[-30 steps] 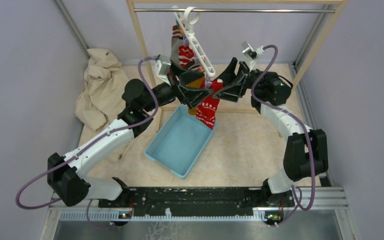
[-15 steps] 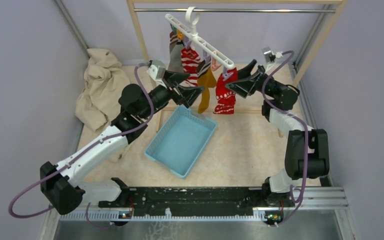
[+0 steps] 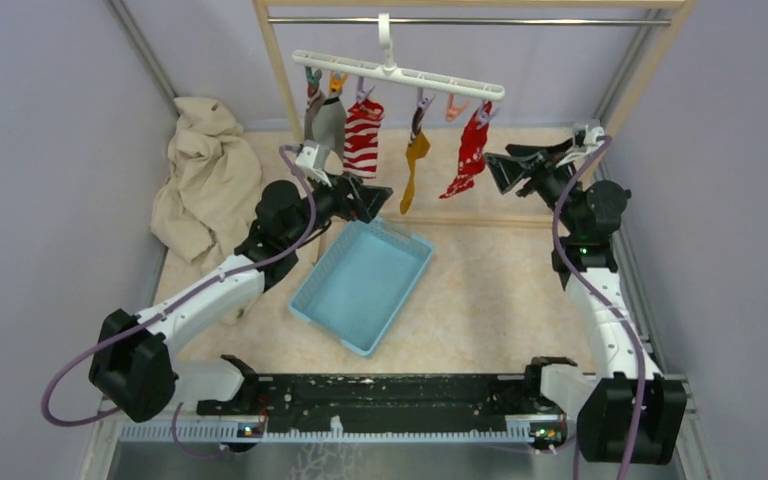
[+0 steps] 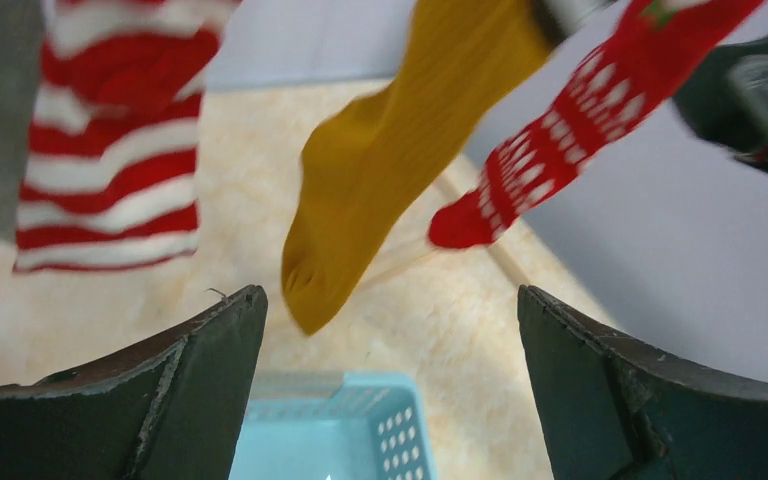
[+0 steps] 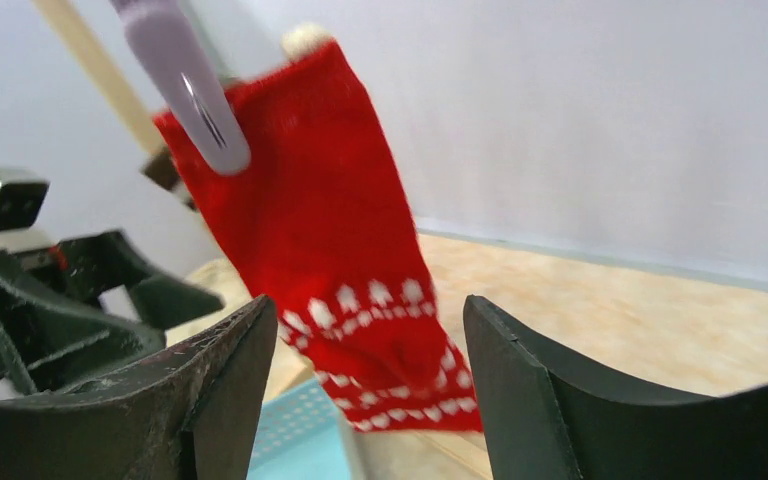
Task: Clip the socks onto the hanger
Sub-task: Clamp the sock onto the hanger, then move the clothesline to the center of the board.
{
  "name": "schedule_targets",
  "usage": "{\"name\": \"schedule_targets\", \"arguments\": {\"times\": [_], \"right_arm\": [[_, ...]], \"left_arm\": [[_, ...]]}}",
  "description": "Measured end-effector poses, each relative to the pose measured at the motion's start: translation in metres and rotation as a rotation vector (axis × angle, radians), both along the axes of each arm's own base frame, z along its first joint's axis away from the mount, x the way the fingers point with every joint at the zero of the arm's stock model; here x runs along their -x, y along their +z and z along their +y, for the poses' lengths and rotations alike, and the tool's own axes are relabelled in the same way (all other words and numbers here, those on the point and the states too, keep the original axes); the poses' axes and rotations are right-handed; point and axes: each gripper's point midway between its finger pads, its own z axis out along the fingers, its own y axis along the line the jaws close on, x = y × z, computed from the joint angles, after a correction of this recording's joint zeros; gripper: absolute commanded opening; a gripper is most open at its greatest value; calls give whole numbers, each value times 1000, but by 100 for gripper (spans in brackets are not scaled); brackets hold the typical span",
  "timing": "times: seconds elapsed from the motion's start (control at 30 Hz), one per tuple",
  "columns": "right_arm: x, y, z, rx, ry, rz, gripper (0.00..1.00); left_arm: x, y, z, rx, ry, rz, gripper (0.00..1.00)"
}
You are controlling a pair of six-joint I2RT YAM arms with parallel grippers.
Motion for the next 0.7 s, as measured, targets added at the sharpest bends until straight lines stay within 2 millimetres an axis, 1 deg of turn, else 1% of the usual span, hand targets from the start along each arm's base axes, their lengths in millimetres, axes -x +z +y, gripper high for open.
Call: {"name": "schedule_targets", "arguments": {"times": [0.03, 0.07, 0.13, 0.23, 0.27, 0.33, 0.4, 0.43, 0.47, 0.5, 0.57, 0.6, 0.7], "right_arm": [[0, -3, -6, 19, -45, 3, 68], [-1, -9, -12, 36, -95, 14, 68], [-2, -27, -24, 62, -176, 55, 67], [-6, -67, -36, 115, -251, 151, 67], [-6, -81, -38, 136, -267, 191, 67], [-6, -102, -35, 175, -284, 252, 67], [-7, -119, -28, 212, -296, 301, 58], [-8, -126, -28, 220, -308, 326, 55], [-12, -141, -31, 221, -339, 386, 54], [-14, -147, -33, 225, -350, 407, 54], [-22, -177, -48, 194, -389, 529, 54], [-27, -194, -60, 170, -416, 599, 53], [-31, -241, -89, 113, -505, 780, 51]], "left_arm": [[-2, -20, 4, -7, 12, 48, 99], [-3, -33, 7, -14, 22, 79, 99], [-3, -56, 10, -23, 36, 136, 99], [-1, -75, 15, -28, 56, 172, 99], [0, -82, 19, -31, 70, 178, 99], [3, -97, 30, -41, 114, 192, 99], [3, -112, 44, -59, 181, 209, 99], [1, -117, 49, -68, 209, 215, 99], [-1, -119, 53, -74, 234, 216, 99], [-4, -120, 57, -80, 262, 214, 99], [-8, -121, 63, -89, 303, 213, 99], [-11, -121, 66, -94, 325, 217, 99], [-21, -121, 75, -104, 401, 252, 97]]}}
